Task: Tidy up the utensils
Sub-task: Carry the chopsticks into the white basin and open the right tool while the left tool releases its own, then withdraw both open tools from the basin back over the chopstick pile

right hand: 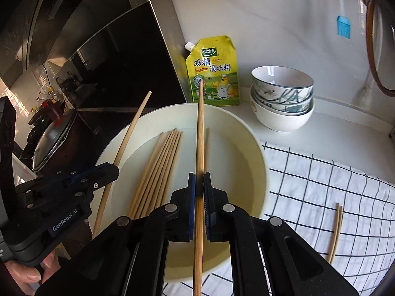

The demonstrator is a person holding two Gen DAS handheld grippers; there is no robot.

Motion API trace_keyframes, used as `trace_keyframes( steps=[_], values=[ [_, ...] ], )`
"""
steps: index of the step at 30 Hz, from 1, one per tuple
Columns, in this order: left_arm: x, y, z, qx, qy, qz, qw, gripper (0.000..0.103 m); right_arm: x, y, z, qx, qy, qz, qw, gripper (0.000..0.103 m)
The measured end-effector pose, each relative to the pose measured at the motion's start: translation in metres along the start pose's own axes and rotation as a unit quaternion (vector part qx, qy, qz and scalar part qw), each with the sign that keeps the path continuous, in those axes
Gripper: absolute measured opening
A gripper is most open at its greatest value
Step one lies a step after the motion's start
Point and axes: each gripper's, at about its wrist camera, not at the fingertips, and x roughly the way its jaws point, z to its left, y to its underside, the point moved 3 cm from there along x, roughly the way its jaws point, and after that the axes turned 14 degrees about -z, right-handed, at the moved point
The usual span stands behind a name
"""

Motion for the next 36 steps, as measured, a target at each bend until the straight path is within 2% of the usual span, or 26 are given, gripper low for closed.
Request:
trace_keyframes(
  steps=[8, 17, 25, 26, 31, 36],
  values=[
    [0.030, 0.004, 0.018, -0.006, -0.007, 0.022, 0.9997, 0.007, 0.042, 0.006, 0.004, 0.018, 0.000, 0.038, 0.999, 0.006],
    [0.058, 0.019, 0.021, -0.019, -0.008, 0.060, 0.9980, 0.007, 0.063, 0.023, -0.009, 0.031, 0.016, 0.075, 0.997, 0.006],
    [0.059, 0.025, 0.022, -0.022, -0.020, 0.071, 0.9970, 0.008, 0.052, 0.020, -0.020, 0.040, 0.025, 0.058, 0.997, 0.007],
    [0.058, 0.025, 0.023, -0.023, -0.021, 0.072, 0.9969, 0.009, 0.049, 0.019, -0.020, 0.037, 0.026, 0.055, 0.997, 0.007],
    [0.045, 0.024, 0.026, -0.027, -0.025, 0.056, 0.9977, 0.048, 0.031, 0.018, -0.019, 0.028, 0.028, 0.038, 0.998, 0.008],
    [0.034, 0.021, 0.023, -0.026, -0.021, 0.045, 0.9984, 0.057, 0.005, 0.022, -0.028, 0.036, 0.039, 0.022, 0.998, 0.012]
  ],
)
